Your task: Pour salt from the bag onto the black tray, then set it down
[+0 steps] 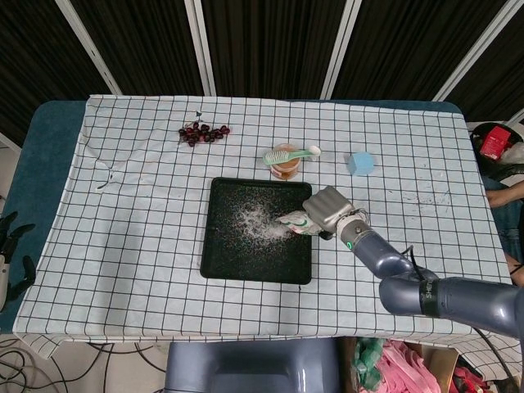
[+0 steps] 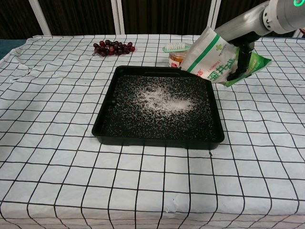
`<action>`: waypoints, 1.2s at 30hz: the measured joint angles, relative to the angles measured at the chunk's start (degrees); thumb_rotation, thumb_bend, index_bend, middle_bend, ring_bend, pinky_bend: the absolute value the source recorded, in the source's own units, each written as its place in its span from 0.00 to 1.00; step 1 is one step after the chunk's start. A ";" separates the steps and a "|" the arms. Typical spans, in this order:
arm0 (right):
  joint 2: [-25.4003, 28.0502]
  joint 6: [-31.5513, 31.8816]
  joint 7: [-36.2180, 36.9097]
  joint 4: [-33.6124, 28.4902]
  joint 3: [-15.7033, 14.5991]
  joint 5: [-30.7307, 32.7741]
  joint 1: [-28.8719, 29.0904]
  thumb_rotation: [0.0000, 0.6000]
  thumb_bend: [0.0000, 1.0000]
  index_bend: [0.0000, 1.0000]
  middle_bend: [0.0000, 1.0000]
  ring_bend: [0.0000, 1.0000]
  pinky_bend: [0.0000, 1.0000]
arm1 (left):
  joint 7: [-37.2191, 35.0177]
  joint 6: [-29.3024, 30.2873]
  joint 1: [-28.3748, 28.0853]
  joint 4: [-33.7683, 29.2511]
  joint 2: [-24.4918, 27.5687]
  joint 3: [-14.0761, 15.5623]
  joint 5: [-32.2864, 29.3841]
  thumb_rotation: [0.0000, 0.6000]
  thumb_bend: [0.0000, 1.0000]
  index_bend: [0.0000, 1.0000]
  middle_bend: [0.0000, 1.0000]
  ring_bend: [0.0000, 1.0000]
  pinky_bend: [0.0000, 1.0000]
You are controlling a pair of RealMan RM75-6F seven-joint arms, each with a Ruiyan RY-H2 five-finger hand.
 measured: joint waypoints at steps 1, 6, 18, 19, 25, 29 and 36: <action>-0.16 0.43 -0.50 -0.20 -0.33 0.60 0.39 1.00 0.44 0.51 0.42 0.43 0.38 | 0.00 -0.01 0.00 0.00 0.01 0.00 -0.01 1.00 0.66 0.21 0.03 0.00 0.00; -0.93 1.93 -3.10 -0.90 -1.97 3.73 2.41 1.00 0.44 0.51 0.42 0.43 0.38 | 0.00 -0.02 0.01 -0.01 0.01 0.04 0.04 1.00 0.65 0.21 0.03 0.00 0.00; -1.90 5.06 -8.33 -2.26 -4.98 6.35 5.44 1.00 0.45 0.51 0.42 0.43 0.38 | -0.02 -0.09 0.00 -0.02 0.06 0.04 -0.04 1.00 0.65 0.21 0.03 0.00 0.00; -2.02 5.63 -8.81 -2.33 -5.17 6.45 5.58 1.00 0.45 0.51 0.42 0.43 0.38 | -0.02 -0.05 0.01 -0.05 0.06 0.03 -0.03 1.00 0.66 0.21 0.03 0.00 0.00; -2.61 8.60 -11.87 -3.29 -6.14 7.20 6.40 1.00 0.45 0.51 0.42 0.43 0.38 | 0.05 -0.16 -0.02 0.01 0.03 0.02 -0.14 1.00 0.65 0.21 0.03 0.00 0.00; -2.81 9.89 -13.54 -3.84 -6.51 7.97 6.80 1.00 0.45 0.51 0.42 0.43 0.38 | -0.01 -0.06 0.01 -0.05 0.04 0.00 -0.09 1.00 0.65 0.21 0.03 0.00 0.00; -2.96 10.93 -15.74 -4.70 -6.82 9.23 7.43 1.00 0.45 0.52 0.42 0.43 0.38 | -0.10 -0.06 0.02 -0.04 0.06 0.04 -0.02 1.00 0.66 0.21 0.03 0.00 0.00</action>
